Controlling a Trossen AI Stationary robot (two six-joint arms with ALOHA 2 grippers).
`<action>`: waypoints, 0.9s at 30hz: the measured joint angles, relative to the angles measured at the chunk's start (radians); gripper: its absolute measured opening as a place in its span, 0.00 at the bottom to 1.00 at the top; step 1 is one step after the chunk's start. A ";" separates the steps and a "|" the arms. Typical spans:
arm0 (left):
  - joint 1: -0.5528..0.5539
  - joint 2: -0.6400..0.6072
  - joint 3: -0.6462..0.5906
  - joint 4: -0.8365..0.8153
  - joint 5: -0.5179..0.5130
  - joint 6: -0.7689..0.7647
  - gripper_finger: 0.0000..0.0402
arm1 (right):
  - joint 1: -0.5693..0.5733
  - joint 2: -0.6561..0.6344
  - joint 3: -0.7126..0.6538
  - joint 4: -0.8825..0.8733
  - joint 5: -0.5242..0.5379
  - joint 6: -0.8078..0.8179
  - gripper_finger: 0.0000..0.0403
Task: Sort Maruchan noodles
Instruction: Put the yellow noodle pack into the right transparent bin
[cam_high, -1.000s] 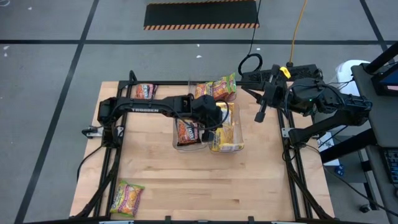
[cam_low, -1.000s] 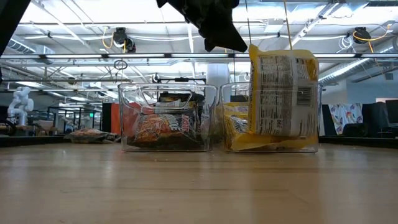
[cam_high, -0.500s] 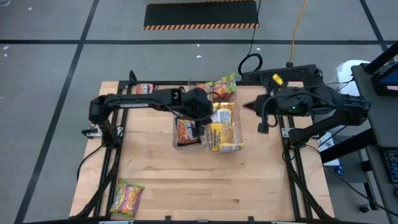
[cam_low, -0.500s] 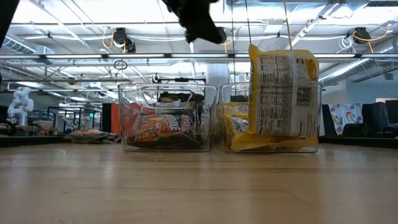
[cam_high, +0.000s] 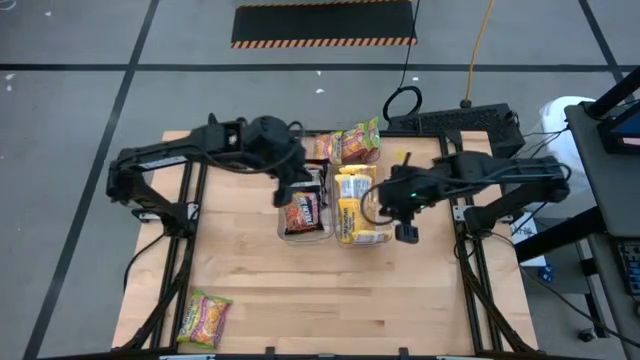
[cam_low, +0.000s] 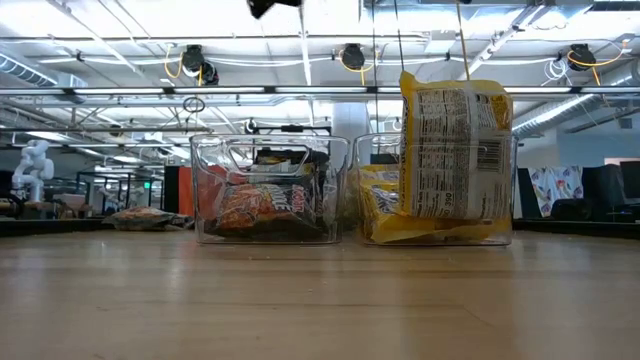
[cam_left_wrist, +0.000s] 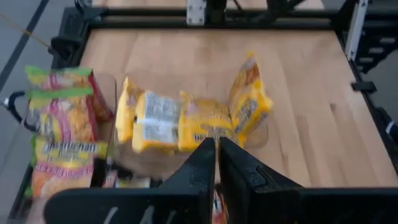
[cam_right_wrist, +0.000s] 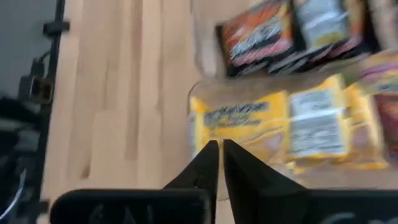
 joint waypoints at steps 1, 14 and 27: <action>0.000 -0.014 0.000 -0.023 0.000 -0.002 0.06 | 0.000 0.013 0.000 -0.001 -0.035 0.000 0.07; -0.010 -0.159 0.000 -0.267 -0.006 -0.100 0.06 | 0.039 0.175 0.000 -0.056 -0.124 -0.049 0.24; -0.081 -0.171 0.000 -0.312 -0.006 -0.122 0.06 | 0.036 0.233 -0.100 -0.064 0.011 -0.162 0.24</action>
